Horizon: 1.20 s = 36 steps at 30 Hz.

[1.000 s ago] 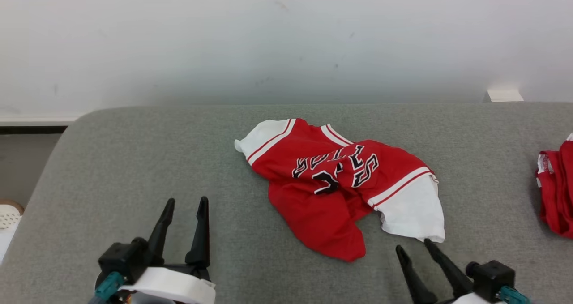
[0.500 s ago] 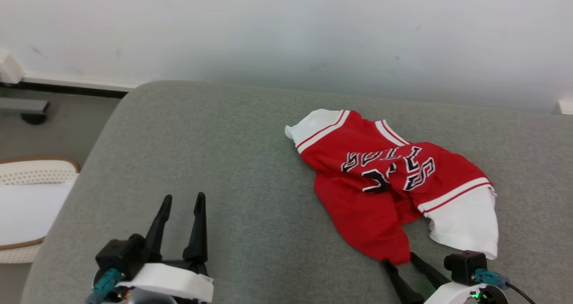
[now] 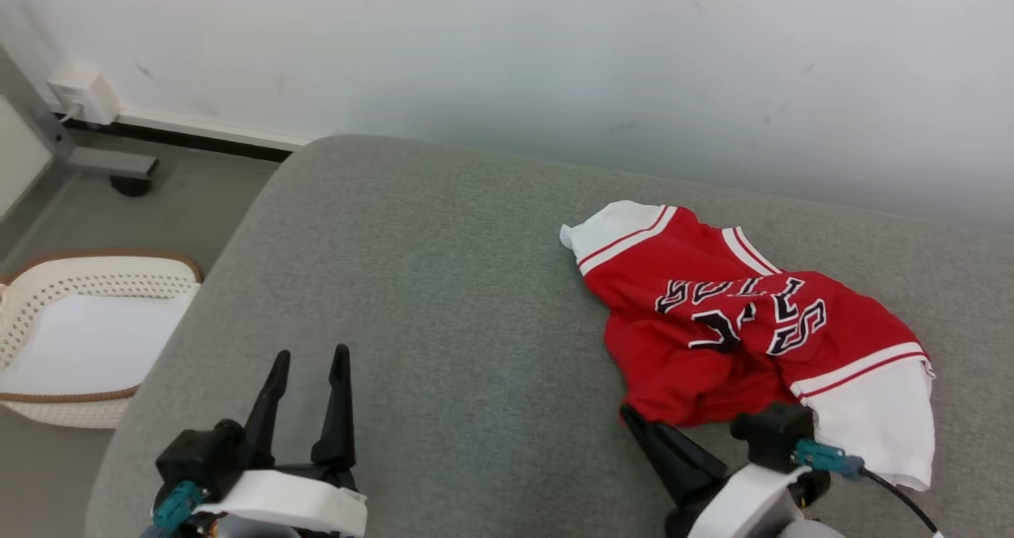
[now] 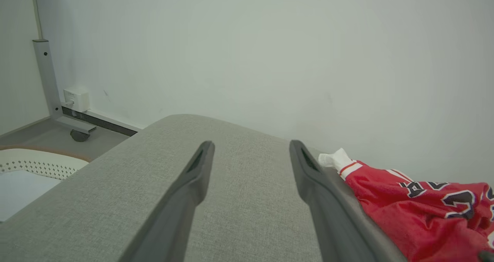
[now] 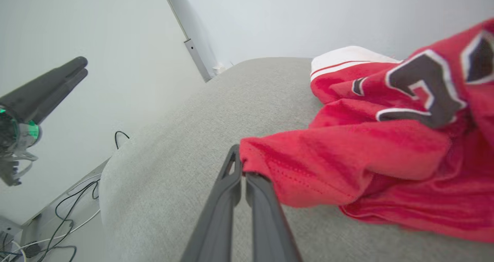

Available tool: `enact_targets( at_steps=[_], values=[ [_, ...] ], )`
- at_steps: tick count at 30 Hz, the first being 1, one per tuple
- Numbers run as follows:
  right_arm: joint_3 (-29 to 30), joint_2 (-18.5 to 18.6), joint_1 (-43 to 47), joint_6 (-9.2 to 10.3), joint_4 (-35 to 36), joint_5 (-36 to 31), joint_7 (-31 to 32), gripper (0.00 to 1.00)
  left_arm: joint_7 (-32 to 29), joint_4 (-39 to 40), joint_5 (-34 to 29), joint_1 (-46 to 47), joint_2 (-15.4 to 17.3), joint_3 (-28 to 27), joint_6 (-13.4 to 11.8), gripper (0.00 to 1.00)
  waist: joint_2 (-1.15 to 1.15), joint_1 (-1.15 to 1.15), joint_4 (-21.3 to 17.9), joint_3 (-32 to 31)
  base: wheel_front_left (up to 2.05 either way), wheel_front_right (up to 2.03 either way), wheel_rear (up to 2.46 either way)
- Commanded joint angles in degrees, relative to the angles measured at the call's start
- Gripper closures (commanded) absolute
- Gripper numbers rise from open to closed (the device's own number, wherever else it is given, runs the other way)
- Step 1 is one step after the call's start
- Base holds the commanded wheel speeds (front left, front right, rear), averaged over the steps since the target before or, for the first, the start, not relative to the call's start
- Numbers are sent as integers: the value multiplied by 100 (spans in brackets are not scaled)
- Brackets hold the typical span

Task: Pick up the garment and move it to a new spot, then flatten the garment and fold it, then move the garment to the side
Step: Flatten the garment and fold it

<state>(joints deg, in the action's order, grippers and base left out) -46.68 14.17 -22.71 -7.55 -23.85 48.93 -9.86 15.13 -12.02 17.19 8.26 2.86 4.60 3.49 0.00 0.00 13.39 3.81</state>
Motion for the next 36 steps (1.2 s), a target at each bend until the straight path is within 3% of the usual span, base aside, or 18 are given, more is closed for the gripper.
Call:
enact_targets(
  at_steps=[1,7,16,17,18,19,26,30,36],
  values=[
    [-99,-2,-161,14,61,30,39,100,-1,17,-79,-32,18,-30,-28,0,0,0,102,-9,0,0,0],
    [-866,-168,-1013,14,48,313,281,100,-1,34,67,44,15,-1,-61,0,0,0,592,36,0,0,0],
    [-1869,-700,-1864,14,-906,1221,248,100,-1,88,279,130,12,138,-223,0,0,0,1214,145,0,0,0],
    [-1987,-739,-1904,14,-1025,1323,268,65,-1,77,285,134,12,145,-228,0,0,0,1229,140,0,0,0],
    [-2092,-771,-1942,14,-1114,1419,277,11,-1,70,288,134,12,147,-228,0,0,0,1231,135,0,0,0],
    [-2180,-808,-1966,14,-1184,1515,274,0,-1,58,292,128,13,155,-238,0,0,0,1215,127,0,0,0],
    [-2528,-702,-2111,14,-1122,1969,341,0,-1,31,215,82,13,193,-241,0,0,0,739,18,0,0,0],
    [-2584,-305,-2184,14,-825,2070,325,0,-1,30,123,12,14,126,-224,0,0,0,299,-88,0,0,0],
    [-2338,491,-2068,14,-444,1996,-259,0,-1,44,69,-90,14,70,-193,0,0,0,-383,-243,0,0,0]
  ],
)
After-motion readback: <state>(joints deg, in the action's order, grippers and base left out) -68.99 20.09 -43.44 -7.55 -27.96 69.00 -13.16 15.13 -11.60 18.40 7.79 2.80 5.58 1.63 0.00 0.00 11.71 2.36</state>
